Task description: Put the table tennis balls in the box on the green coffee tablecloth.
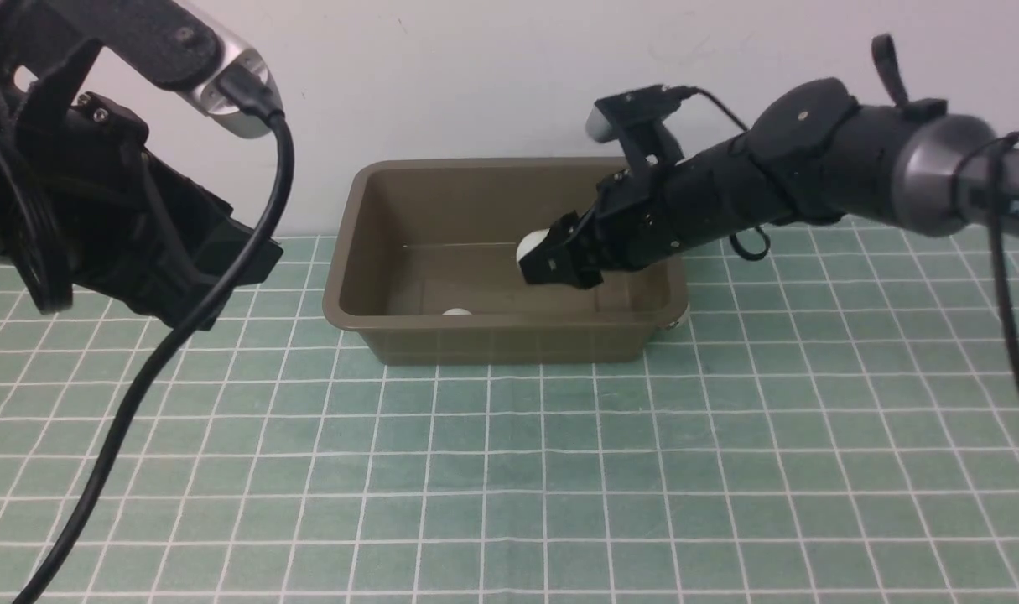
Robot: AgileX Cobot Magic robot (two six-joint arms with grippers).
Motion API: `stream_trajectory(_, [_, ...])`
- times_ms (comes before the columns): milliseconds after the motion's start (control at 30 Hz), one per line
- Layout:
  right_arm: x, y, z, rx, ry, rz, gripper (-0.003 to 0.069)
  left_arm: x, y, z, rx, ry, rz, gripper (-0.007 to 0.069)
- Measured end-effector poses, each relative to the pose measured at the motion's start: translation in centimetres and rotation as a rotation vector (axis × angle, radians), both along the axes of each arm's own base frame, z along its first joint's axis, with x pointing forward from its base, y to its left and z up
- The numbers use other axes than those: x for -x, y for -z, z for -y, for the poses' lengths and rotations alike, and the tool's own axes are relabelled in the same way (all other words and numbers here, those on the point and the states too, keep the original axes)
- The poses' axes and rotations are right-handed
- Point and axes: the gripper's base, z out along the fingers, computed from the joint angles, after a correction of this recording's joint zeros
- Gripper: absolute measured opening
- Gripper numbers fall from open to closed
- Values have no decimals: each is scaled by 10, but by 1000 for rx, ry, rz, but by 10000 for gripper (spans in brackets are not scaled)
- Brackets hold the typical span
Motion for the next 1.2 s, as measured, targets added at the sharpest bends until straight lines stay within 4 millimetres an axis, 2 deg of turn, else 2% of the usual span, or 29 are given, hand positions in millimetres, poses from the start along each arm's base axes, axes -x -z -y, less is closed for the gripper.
stream_trajectory(100, [-1,4,-1,4,-12,0,390,0,0,0,0,0,0,300])
stream_trajectory(200, [-5,-2,4,-10,9,9,524,0,0,0,0,0,0,300])
stream_trajectory(300, [-8,-16,20,-13,20,47,579,0,0,0,0,0,0,300])
stream_trajectory(500, [-6,-79,89,14,70,171,550,0,0,0,0,0,0,300])
stream_trajectory(533, [-3,-88,105,40,72,188,540,0,0,0,0,0,0,300])
stream_trajectory(633, [6,-101,145,128,28,198,527,0,0,0,0,0,0,300])
stream_trajectory(700, [10,-98,161,170,-23,184,526,0,0,0,-1,1,1,300])
stream_trajectory(867, [8,-84,176,209,-73,158,525,0,0,0,-1,1,1,300])
stream_trajectory(1200, [-14,-32,178,224,-130,124,514,0,0,0,-1,1,1,300])
